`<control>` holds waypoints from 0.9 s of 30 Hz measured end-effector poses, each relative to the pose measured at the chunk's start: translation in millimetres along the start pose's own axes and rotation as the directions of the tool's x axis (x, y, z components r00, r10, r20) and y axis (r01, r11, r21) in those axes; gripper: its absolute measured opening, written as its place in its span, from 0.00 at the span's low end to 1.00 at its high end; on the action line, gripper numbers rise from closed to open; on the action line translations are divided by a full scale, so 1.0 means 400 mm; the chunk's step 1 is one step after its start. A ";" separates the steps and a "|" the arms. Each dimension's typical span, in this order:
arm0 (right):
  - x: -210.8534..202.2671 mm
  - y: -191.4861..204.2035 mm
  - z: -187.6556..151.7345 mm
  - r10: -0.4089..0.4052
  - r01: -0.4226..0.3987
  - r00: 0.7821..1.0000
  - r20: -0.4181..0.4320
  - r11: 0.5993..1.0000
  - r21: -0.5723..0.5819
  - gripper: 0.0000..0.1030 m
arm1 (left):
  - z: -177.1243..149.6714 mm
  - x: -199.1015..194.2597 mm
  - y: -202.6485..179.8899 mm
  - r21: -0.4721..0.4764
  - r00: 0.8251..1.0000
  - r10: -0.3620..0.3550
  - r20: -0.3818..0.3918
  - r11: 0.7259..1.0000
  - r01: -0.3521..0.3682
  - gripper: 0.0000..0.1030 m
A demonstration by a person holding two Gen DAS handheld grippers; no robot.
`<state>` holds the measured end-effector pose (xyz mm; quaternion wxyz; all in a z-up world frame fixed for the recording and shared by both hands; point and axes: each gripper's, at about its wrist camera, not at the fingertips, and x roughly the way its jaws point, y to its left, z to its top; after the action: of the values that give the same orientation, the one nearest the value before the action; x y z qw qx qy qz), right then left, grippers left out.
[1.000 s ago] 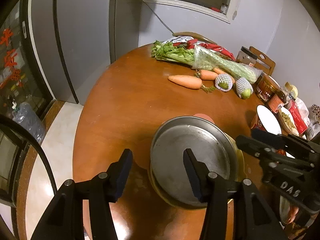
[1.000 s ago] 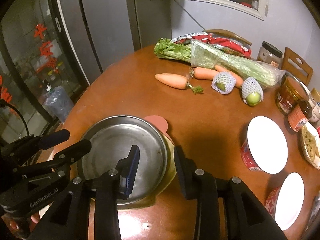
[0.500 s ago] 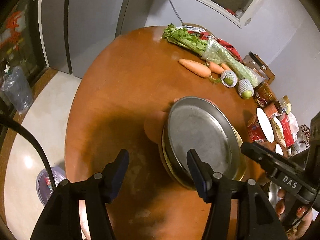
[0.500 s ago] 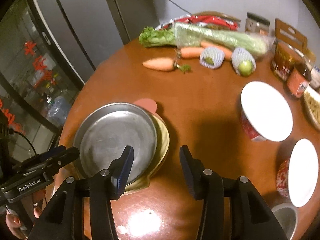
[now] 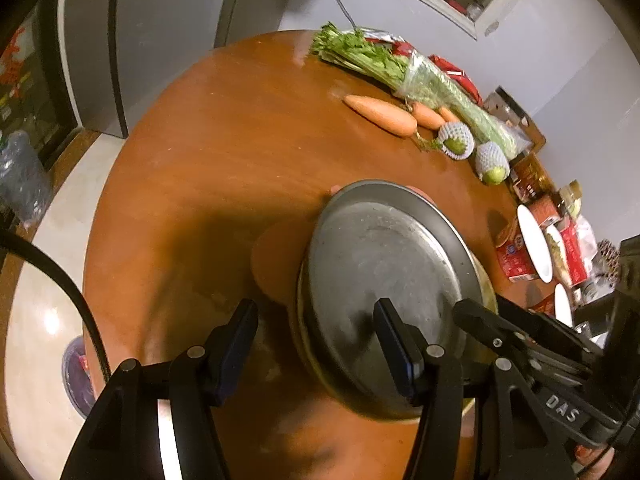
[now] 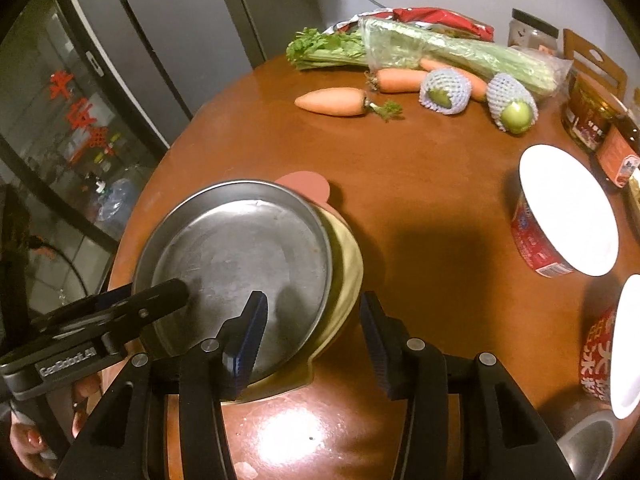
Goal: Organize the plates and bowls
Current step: 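Settle the tray on the bowl and open both grippers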
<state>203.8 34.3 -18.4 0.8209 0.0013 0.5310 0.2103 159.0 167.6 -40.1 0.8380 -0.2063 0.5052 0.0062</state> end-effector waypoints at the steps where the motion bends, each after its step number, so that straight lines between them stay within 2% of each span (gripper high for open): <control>1: 0.001 0.000 0.000 0.002 -0.002 1.000 0.004 1.000 -0.005 0.48 | 0.003 0.006 -0.006 0.011 1.000 -0.001 0.001 1.000 0.001 0.58; 12: 0.007 0.002 -0.004 -0.051 0.053 0.998 0.033 0.996 -0.068 0.41 | 0.025 0.040 -0.071 0.109 1.000 0.013 0.000 0.994 -0.013 0.59; 27: -0.023 -0.068 -0.035 -0.119 0.119 0.992 0.041 0.993 -0.002 0.41 | 0.036 0.076 -0.176 0.231 1.000 0.024 -0.004 0.973 -0.022 0.63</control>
<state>197.7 3.1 -22.7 0.8426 -0.0277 0.5129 0.1620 201.4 102.2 -36.1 0.8544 -0.1016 0.5077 -0.0438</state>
